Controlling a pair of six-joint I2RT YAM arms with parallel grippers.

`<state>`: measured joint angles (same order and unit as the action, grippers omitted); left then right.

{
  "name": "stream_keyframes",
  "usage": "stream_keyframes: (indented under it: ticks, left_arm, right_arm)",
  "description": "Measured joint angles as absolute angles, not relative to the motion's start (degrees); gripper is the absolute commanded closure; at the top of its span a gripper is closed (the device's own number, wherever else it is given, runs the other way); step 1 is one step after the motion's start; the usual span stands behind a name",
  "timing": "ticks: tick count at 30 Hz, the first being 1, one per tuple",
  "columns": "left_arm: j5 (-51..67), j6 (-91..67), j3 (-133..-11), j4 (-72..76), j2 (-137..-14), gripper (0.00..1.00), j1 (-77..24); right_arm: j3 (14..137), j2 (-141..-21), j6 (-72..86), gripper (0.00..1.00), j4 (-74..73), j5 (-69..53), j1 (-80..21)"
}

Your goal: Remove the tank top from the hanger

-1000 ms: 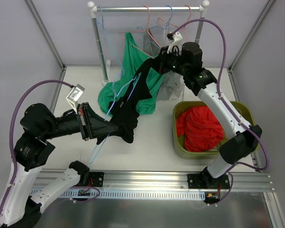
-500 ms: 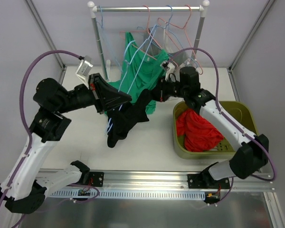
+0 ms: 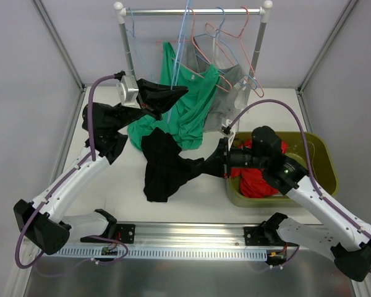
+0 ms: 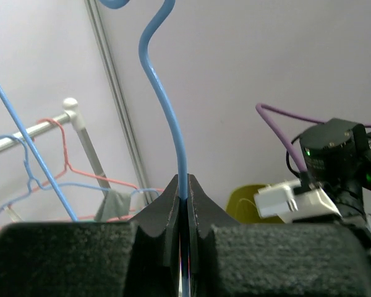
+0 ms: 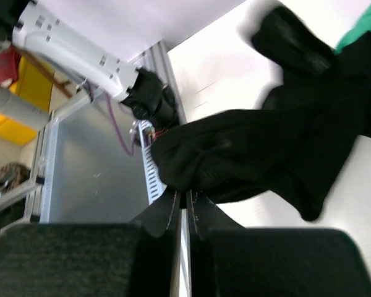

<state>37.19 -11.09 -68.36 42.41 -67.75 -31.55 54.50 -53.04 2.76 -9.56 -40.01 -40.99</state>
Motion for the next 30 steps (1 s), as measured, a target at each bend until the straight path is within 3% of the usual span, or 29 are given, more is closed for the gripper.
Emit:
stream_keyframes:
  ticks: [5,6,10,14,15,16,30]
  left_arm:
    - [34.89,-10.39,-65.12,49.10,-65.56,1.00,-31.55]
    - [33.30,-10.74,-63.72,49.41,-64.25,1.00,-31.57]
    - [26.70,-13.93,-57.91,48.31,-57.69,1.00,-31.57]
    - [20.97,-20.10,-56.34,43.42,-53.60,1.00,-31.57]
    - [20.32,-21.71,-56.29,42.28,-53.23,1.00,-31.57]
    - [19.88,-23.38,-56.18,40.77,-53.08,1.00,-31.57]
    - [11.07,-36.88,-56.34,12.64,-58.26,1.00,-32.77]
  right_arm:
    - [54.50,-56.45,-0.12,0.99,-10.50,-41.76,-46.96]
    - [54.50,-57.47,-0.43,0.80,-10.68,-41.21,-48.25]
    - [53.82,-60.80,-0.51,0.31,-10.92,-37.54,-50.50]
    - [52.62,-64.31,-0.56,0.23,-10.98,-32.82,-50.57]
    - [52.40,-65.10,-0.43,0.08,-11.07,-31.86,-50.57]
    - [52.23,-65.67,-0.27,0.02,-11.18,-30.87,-50.57]
    - [51.40,-65.95,-0.32,0.01,-11.40,-23.35,-50.57]
